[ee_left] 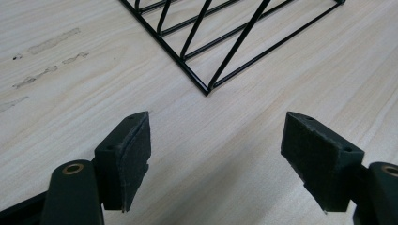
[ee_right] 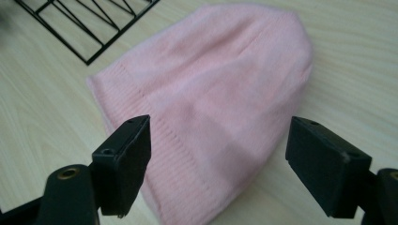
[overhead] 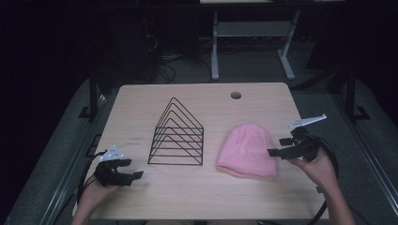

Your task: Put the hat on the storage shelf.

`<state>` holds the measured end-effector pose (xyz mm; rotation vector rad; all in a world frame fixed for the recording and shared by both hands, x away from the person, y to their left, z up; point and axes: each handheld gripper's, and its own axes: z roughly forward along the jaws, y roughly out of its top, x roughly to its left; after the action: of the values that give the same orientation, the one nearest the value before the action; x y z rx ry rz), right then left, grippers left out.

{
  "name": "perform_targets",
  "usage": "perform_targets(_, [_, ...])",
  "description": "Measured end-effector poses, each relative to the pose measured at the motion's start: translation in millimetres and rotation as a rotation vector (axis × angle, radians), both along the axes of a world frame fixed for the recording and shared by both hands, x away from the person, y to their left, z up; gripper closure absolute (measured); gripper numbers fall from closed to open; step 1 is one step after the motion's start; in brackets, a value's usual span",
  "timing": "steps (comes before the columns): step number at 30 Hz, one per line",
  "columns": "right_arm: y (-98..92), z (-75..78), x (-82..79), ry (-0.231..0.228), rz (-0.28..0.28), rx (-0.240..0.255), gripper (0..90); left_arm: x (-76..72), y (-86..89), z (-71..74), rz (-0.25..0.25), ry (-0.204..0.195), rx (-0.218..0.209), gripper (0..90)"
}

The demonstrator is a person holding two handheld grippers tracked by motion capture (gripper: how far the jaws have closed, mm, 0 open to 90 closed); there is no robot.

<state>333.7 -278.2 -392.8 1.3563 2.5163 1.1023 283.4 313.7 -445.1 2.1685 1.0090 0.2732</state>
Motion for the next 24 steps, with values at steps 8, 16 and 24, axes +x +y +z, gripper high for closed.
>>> perform_targets(8, [4.9, -1.1, 28.3, 0.043, 0.003, -0.020, 22.2, -0.4, -1.4, 0.0, -0.001, 0.000, 0.002, 24.7])
perform_targets(16, [7.4, -2.4, 50.3, 0.061, 0.008, -0.027, 22.2, -0.6, -0.7, -0.1, -0.002, 0.003, 0.003, 24.7])
perform_targets(24, [6.1, -1.1, 74.4, 0.085, -0.006, -0.010, 22.3, -0.8, 1.3, -1.1, 0.001, 0.004, 0.005, 24.7])
